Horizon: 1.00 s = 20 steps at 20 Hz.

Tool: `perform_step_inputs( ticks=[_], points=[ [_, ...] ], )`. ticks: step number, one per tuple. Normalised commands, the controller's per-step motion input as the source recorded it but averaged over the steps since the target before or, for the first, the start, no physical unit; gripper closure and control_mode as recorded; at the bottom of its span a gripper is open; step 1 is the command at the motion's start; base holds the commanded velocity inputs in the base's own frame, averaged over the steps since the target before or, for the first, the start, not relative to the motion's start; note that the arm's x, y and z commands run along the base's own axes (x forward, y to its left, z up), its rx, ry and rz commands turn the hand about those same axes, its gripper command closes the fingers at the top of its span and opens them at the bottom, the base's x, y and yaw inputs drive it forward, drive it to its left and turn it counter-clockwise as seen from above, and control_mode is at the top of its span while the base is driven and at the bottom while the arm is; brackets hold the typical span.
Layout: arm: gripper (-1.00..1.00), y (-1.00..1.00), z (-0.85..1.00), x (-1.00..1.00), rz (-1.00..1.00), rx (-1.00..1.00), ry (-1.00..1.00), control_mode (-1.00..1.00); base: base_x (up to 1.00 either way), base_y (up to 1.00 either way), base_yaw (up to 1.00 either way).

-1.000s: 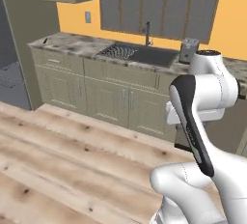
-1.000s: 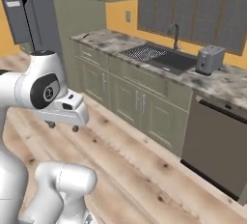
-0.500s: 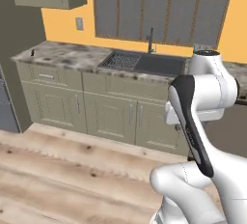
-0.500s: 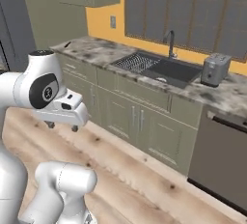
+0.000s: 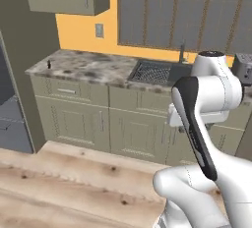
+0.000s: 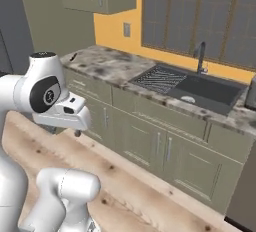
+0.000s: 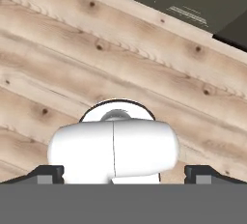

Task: Retrieve the butter from the fridge and place it on a plate on the dining table. Then retrieve the butter knife by the fridge and place it near the plate.

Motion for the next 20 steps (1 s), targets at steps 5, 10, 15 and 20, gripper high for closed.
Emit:
perform_step_inputs(
  ticks=[5, 10, 15, 20],
  points=[
    [-1.00, 0.00, 0.00, 0.00, 0.00, 0.00, 0.00, 1.00, 0.65, 0.60, -0.03],
    [-1.00, 0.00, 0.00, 0.00, 0.00, 0.00, 0.00, 1.00, 0.71, 0.66, 0.00],
    [-1.00, 0.00, 0.00, 0.00, 0.00, 0.00, 0.00, 1.00, 1.00, 0.51, -0.08],
    [-1.00, 0.00, 0.00, 0.00, 0.00, 0.00, 0.00, 1.00, 0.99, 0.57, -0.09]
  ],
)
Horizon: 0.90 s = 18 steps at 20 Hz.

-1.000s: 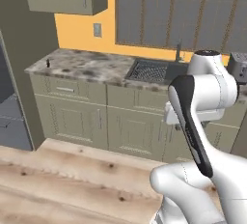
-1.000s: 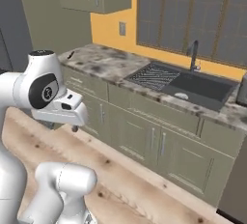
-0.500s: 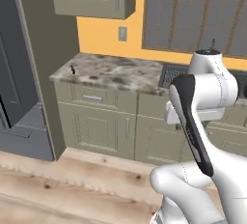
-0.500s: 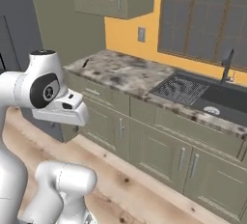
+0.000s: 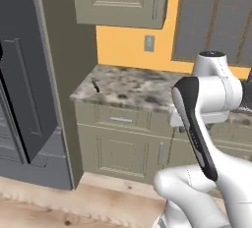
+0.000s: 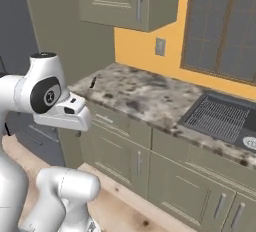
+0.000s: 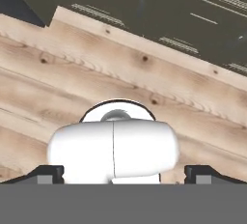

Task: Retrieve the butter from the fridge and place it on a plate on the dining table. Then retrieve the butter knife by the fridge and place it near the plate.

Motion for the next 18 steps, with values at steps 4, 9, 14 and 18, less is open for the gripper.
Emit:
perform_step_inputs(
  ticks=[4, 9, 14, 18],
  points=[
    [-1.00, 0.00, 0.00, 0.00, 0.00, 0.00, 0.00, 1.00, 0.80, 0.67, -0.02],
    [-1.00, 0.00, 0.00, 0.00, 0.00, 0.00, 0.00, 1.00, 0.80, 0.24, 0.00],
    [-1.00, 0.00, 0.00, 0.00, 0.00, 0.00, 0.00, 1.00, 0.74, -0.15, 0.01],
    [-1.00, 0.00, 0.00, 0.00, 0.00, 0.00, 0.00, 1.00, 0.62, 0.29, -0.01]
  ],
)
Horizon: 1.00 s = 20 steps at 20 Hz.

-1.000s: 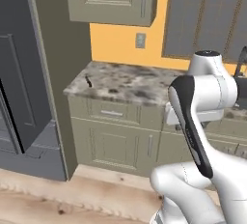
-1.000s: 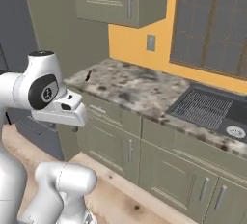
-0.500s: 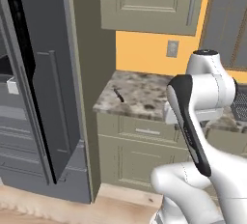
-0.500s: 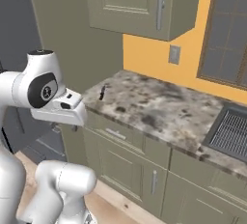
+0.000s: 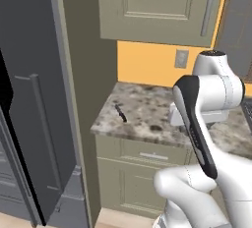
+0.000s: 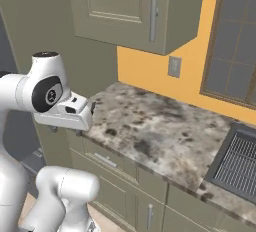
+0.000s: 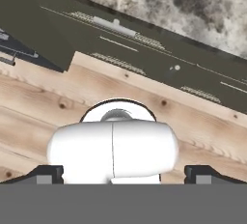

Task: Retrieve the butter from the fridge and place it on a plate on the dining table. Then retrieve the butter knife by the fridge and place it near the plate.

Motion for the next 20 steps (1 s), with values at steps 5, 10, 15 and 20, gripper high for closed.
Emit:
perform_step_inputs(
  ticks=[5, 10, 15, 20],
  points=[
    [-1.00, 0.00, 0.00, 0.00, 0.00, 0.00, 0.00, 1.00, 0.60, 0.46, -0.02],
    [-1.00, 0.00, 0.00, 0.00, 0.00, 0.00, 0.00, 1.00, 0.00, 0.00, 0.00],
    [-1.00, 0.00, 0.00, 0.00, 0.00, 0.00, 0.00, 1.00, 0.58, -0.08, 0.06],
    [-1.00, 0.00, 0.00, 0.00, 0.00, 0.00, 0.00, 1.00, 0.20, -0.28, 0.02]
  ],
)
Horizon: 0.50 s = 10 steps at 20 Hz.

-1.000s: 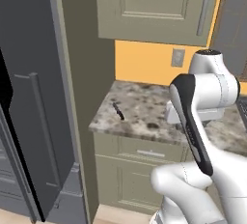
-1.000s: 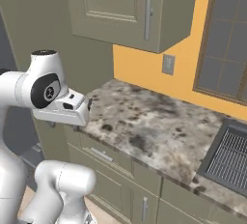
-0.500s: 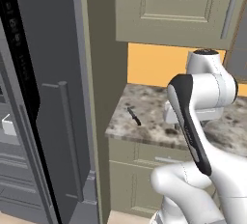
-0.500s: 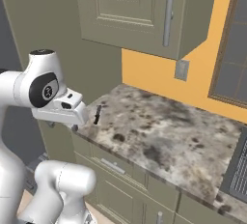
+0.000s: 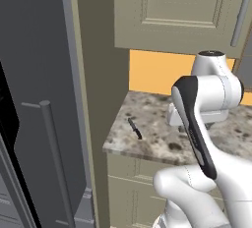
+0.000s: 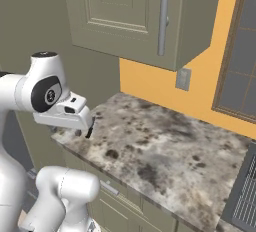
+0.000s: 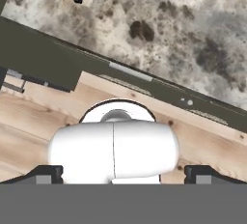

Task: Retrieve the butter from the fridge and place it on a plate on the dining table. Then retrieve the butter knife by the fridge and place it near the plate.

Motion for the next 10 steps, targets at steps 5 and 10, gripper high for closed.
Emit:
perform_step_inputs(
  ticks=[5, 10],
  points=[
    [-1.00, 0.00, 0.00, 0.00, 0.00, 0.00, 0.00, -1.00, 0.00, 0.00, 0.00],
    [-1.00, 0.17, -0.20, 0.34, 0.00, 0.01, -0.07, -1.00, 0.00, 0.00, 0.00]
  ],
)
